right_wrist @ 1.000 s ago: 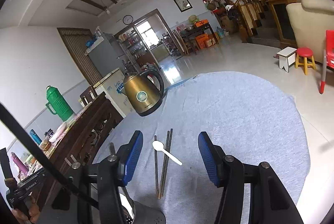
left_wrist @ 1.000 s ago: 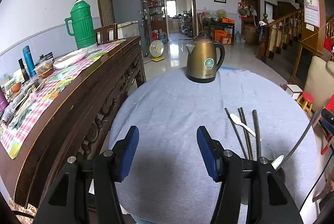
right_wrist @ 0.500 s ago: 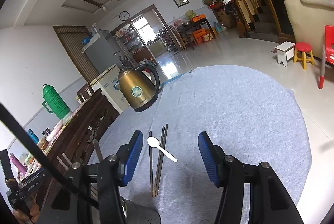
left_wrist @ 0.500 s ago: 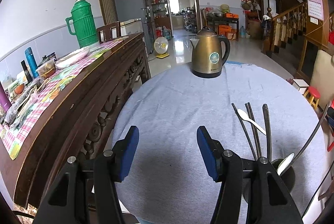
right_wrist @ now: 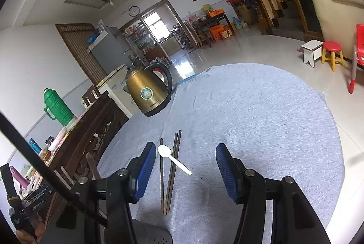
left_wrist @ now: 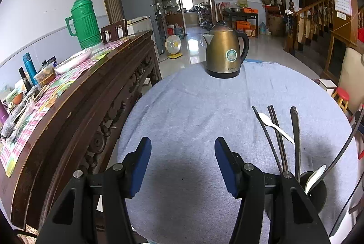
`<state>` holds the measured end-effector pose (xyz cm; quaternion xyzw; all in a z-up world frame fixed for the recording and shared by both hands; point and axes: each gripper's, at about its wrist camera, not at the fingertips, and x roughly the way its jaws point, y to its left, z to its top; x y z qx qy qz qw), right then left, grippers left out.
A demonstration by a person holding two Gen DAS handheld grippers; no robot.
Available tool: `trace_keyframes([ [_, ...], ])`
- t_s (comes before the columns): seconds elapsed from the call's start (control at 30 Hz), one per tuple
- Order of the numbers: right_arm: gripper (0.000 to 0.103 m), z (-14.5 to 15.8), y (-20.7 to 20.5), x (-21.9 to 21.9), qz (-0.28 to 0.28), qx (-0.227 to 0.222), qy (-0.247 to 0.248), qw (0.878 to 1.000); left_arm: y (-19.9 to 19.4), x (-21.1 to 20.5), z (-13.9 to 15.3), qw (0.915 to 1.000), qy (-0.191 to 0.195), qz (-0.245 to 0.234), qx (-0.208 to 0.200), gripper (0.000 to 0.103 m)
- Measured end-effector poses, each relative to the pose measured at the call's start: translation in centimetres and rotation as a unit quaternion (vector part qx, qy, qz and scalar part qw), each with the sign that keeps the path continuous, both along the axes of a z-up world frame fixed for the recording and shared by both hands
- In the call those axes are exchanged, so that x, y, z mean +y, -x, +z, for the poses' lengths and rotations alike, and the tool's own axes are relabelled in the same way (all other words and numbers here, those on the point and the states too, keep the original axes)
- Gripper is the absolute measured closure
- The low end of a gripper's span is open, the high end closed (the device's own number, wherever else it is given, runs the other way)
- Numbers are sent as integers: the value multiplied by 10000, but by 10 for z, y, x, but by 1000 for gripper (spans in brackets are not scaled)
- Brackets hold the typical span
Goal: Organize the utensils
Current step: 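Move the right tool to the remaining white spoon and grasp it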
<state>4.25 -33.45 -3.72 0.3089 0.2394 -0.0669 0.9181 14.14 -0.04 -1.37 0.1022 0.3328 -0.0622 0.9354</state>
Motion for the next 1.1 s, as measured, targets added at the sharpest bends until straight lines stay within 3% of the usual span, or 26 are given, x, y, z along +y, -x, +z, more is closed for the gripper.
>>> trace_keyframes([
  [0.77, 45, -10, -81, 5, 766, 520, 264, 9954, -40, -29, -15, 9993, -261, -211, 165, 44],
  [0.97, 45, -27, -132, 16, 1623, 979, 298, 9814, -74, -39, -29, 9979, -264, -411, 414, 44],
  [1.1, 45, -42, -176, 30, 2261, 1288, 453, 9645, -107, -45, -50, 9932, -77, -688, 935, 44],
])
